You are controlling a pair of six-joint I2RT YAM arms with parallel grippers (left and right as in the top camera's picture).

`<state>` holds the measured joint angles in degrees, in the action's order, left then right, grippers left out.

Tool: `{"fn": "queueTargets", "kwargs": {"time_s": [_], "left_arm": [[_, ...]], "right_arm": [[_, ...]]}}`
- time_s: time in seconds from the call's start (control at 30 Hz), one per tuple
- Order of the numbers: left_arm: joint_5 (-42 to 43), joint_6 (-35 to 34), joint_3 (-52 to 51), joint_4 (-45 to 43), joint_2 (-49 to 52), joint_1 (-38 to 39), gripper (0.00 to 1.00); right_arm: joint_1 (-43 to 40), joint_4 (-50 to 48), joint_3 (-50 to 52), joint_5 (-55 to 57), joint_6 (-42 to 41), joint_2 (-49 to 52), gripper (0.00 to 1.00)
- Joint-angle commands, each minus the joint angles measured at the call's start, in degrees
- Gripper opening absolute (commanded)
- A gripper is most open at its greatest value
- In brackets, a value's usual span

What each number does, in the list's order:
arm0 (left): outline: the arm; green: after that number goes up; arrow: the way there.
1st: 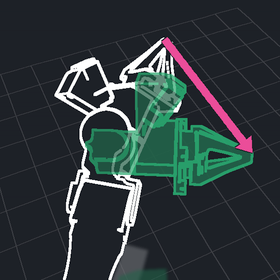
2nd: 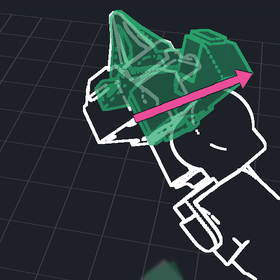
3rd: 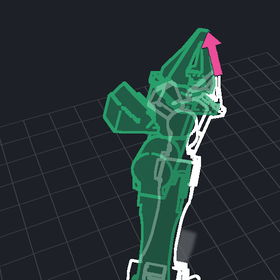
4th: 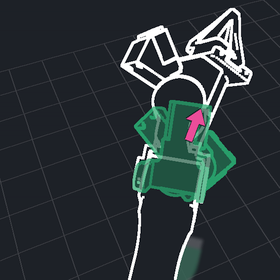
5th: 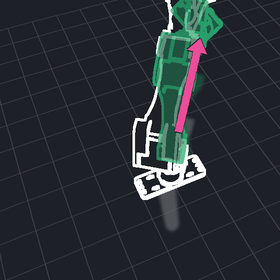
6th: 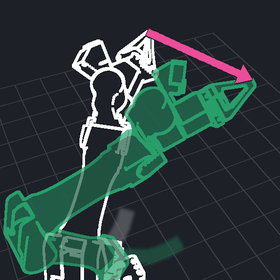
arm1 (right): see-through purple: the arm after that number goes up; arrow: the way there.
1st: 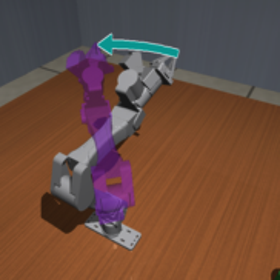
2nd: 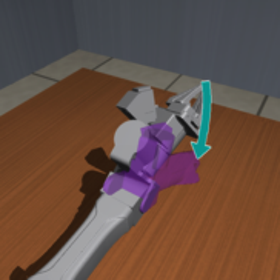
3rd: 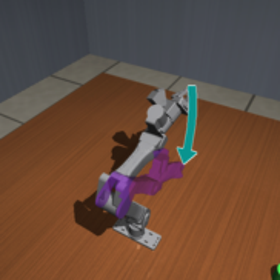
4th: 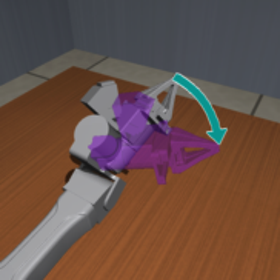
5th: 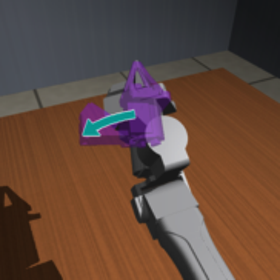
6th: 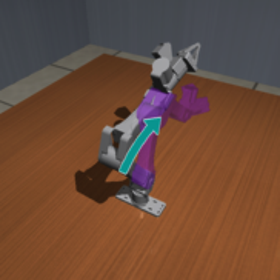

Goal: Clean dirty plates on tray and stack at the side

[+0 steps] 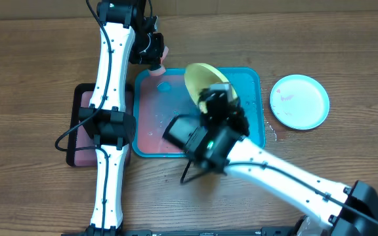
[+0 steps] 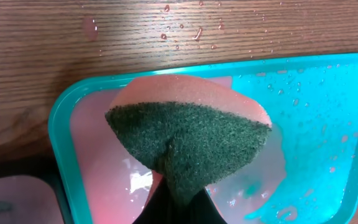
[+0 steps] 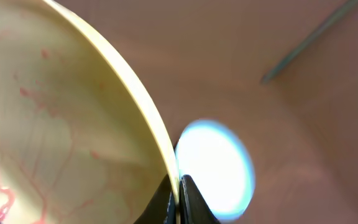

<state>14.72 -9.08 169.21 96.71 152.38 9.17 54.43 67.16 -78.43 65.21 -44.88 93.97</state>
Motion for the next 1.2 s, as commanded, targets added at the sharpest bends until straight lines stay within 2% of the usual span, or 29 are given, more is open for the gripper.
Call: {"fn": "queueTargets", "kwargs": {"time_s": [0.0,0.1,0.27,0.37,0.6,0.7,0.87,1.07,1.1,1.17], "left_arm": [[-0.2,-0.8,-0.2,0.1,-0.9,0.6,0.04],[-0.2,-0.8,-0.2,0.1,-0.9,0.6,0.04],[-0.2,-0.8,-0.2,0.1,-0.9,0.6,0.04],[-0.2,-0.8,-0.2,0.1,-0.9,0.6,0.04],[-2.5,-0.8,-0.2,0.1,-1.1,0.6,0.04],[-3.4,-1.0,-0.2,0.1,-2.3,0.6,0.04],[-9.0,-3.4,-0.2,0.1,-8.3,0.6,0.04],[-11.9,-3.4,-0.2,0.1,-18.5,0.6,0.04],[-12.0,-3.4,-0.2,0.1,-19.7,0.6,0.04],[-12.0,-3.4,-0.4,0.1,-22.2,0.6,0.04]], "right_arm": [[-8.7,0.0,-0.6,-23.2,-1.6,-0.7,0.04],[-15.8,-0.7,-0.6,-31.3,1.5,-1.1,0.04],[-31.8,-4.1,-0.6,-50.1,12.3,-1.8,0.04],[-41.8,-4.2,-0.6,-57.5,14.0,-1.8,0.04],[-62.0,-5.4,0.9,-59.8,15.0,-0.7,0.04],[-67.7,-7.0,2.8,-60.0,15.0,0.3,0.04],[-73.0,-10.7,6.2,-61.9,15.2,2.3,0.04],[-72.7,-14.1,7.0,-67.0,17.9,7.1,0.06],[-72.4,-14.5,7.0,-67.8,18.0,7.8,0.09],[-72.0,-14.6,7.0,-68.8,17.9,8.9,0.26]]}}
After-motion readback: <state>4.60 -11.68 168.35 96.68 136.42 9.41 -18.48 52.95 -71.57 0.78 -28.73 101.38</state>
